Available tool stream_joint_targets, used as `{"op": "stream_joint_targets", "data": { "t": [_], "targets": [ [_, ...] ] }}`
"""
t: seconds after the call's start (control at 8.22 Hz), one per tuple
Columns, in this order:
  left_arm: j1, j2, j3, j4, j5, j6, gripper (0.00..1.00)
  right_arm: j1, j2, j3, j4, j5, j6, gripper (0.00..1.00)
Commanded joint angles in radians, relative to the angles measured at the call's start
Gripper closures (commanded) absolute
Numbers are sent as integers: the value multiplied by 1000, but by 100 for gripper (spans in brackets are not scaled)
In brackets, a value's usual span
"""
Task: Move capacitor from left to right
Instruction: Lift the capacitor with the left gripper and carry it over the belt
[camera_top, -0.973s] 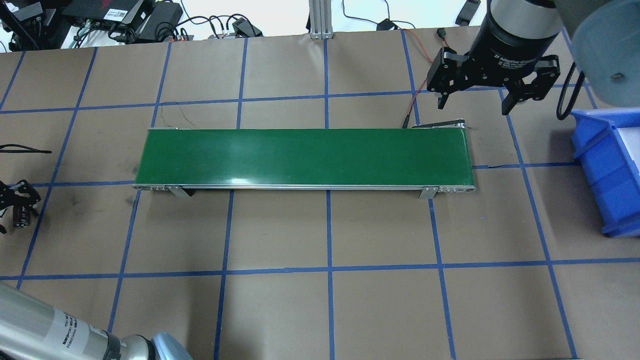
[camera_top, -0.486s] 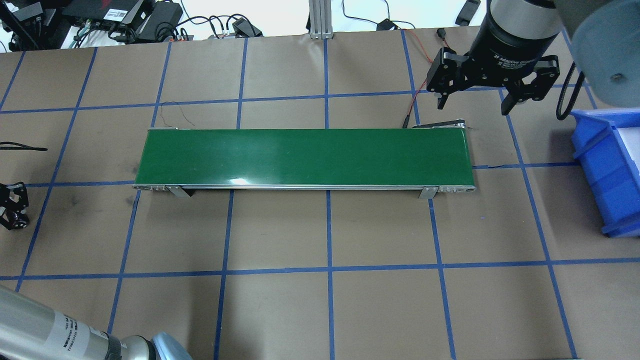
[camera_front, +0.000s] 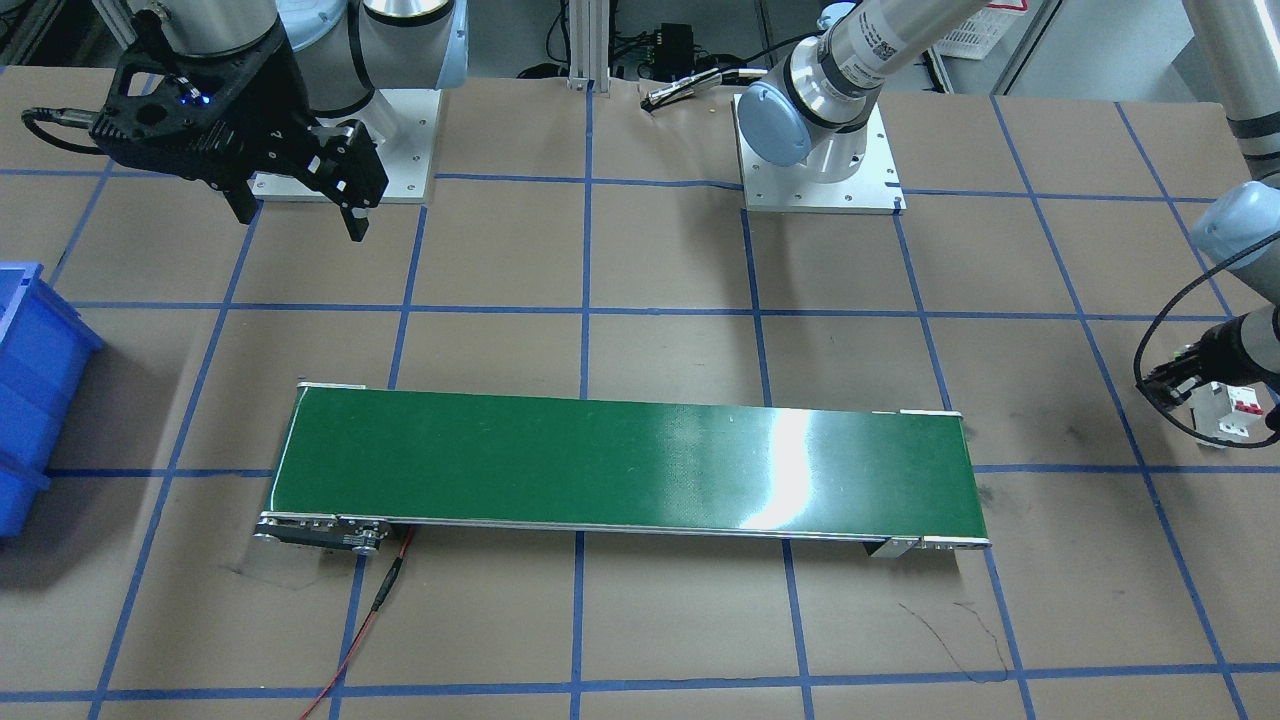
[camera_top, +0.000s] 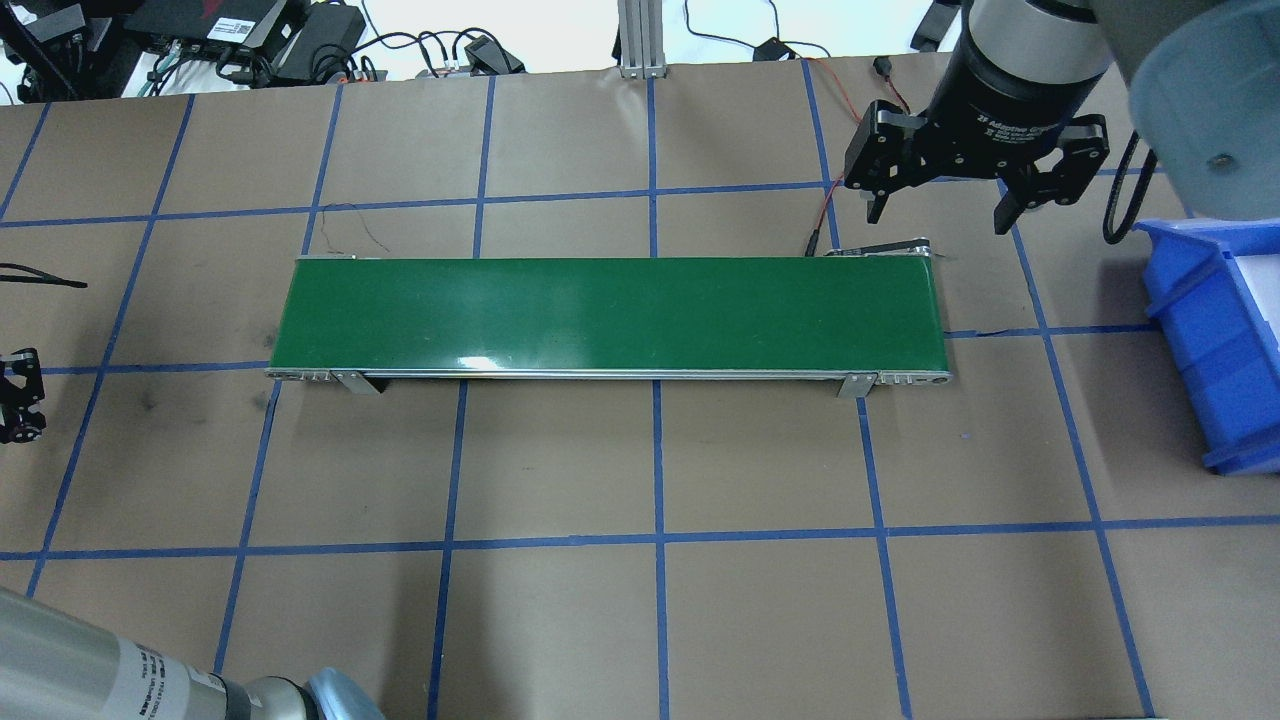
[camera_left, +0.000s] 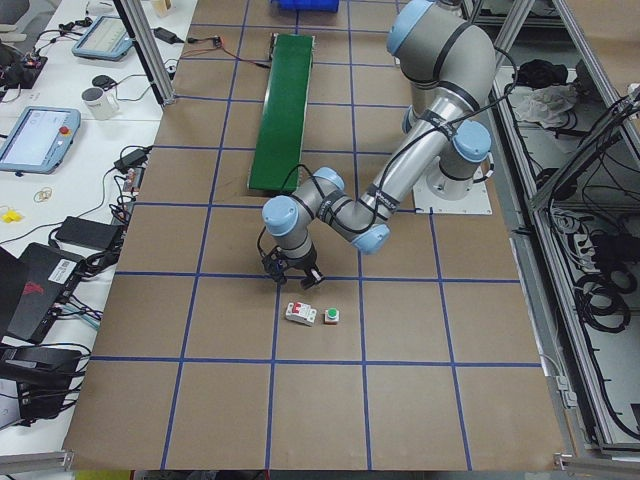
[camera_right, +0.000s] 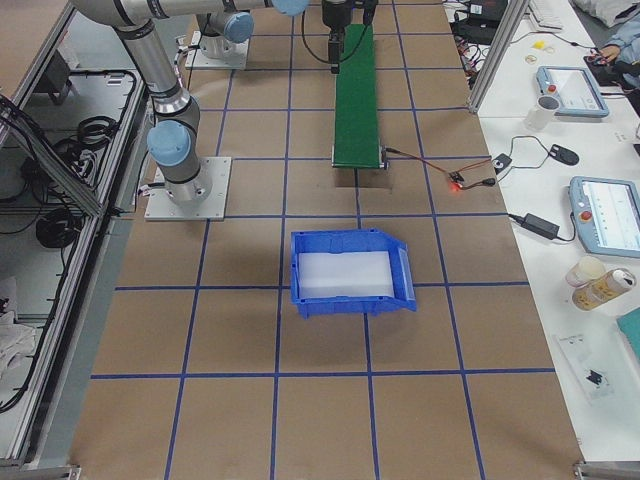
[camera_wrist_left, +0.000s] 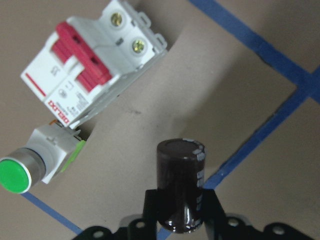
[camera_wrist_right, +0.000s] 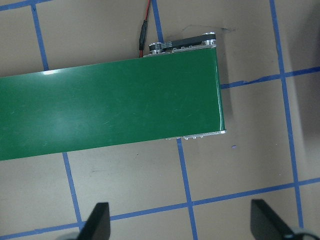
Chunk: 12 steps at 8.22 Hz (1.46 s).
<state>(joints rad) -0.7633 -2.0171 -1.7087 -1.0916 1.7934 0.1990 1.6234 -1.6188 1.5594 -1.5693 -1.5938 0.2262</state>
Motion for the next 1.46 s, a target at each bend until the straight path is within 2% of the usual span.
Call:
{"op": "stream_joint_targets", "data": {
  "t": [0.0, 0.24, 0.49, 0.85, 1.34],
  "targets": [
    [-161, 137, 1, -31, -3, 99, 100, 3, 0, 1, 0, 0, 1, 0],
    [-325, 198, 3, -37, -47, 102, 100, 3, 0, 1, 0, 0, 2, 0],
    [-416, 190, 3, -33, -138, 99, 100, 3, 0, 1, 0, 0, 2, 0],
    [-491, 173, -2, -39, -233, 97, 100, 3, 0, 1, -2, 0, 2, 0],
    [-502, 124, -6, -40, -241, 102, 100, 3, 0, 1, 0, 0, 2, 0]
  ]
}}
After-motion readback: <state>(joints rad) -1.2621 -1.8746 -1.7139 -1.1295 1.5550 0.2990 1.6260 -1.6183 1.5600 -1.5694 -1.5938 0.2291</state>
